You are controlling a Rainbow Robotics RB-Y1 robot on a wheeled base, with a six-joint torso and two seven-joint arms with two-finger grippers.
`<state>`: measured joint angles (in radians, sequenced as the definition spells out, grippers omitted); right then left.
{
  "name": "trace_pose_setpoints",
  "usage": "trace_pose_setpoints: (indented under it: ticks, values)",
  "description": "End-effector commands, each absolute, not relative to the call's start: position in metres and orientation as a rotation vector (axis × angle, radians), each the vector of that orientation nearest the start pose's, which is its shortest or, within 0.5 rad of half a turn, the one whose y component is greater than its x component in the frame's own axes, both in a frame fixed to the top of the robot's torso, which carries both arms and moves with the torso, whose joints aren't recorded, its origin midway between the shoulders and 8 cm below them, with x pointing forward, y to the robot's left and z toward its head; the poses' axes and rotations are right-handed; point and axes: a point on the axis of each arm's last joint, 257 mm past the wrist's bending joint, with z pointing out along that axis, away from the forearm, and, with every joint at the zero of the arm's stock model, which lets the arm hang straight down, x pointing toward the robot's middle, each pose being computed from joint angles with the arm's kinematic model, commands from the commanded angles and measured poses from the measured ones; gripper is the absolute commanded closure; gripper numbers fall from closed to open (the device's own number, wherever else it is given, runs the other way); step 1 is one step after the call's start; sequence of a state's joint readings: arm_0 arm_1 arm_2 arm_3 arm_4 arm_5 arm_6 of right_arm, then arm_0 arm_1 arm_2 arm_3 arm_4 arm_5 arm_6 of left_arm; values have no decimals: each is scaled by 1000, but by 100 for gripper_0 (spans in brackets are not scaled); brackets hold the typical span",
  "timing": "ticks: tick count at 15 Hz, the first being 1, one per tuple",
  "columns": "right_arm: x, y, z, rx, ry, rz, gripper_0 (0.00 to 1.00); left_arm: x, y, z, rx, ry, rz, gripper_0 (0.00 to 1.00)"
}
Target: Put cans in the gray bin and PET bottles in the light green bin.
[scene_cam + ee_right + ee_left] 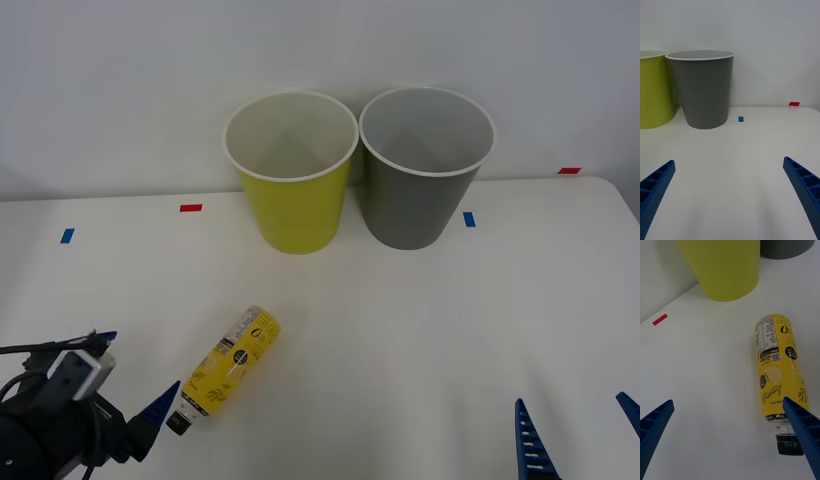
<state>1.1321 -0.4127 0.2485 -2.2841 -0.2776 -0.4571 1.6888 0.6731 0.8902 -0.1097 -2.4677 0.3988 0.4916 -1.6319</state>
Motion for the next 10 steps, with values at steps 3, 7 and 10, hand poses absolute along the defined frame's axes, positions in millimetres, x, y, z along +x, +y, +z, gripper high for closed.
trace_pose_setpoints:
  ticks: [3, 7, 10]
  values:
    - [235, -255, -195, -44, 1577, 18, 0, 335, 220, -226, 773, 2064, -81, 0]
    - [235, -255, -195, -44, 1577, 18, 0, 344, 196, -221, 862, 2118, -126, 0]
    - [235, -255, -195, -44, 1577, 18, 0, 341, 176, -226, 855, 2189, -180, 0]
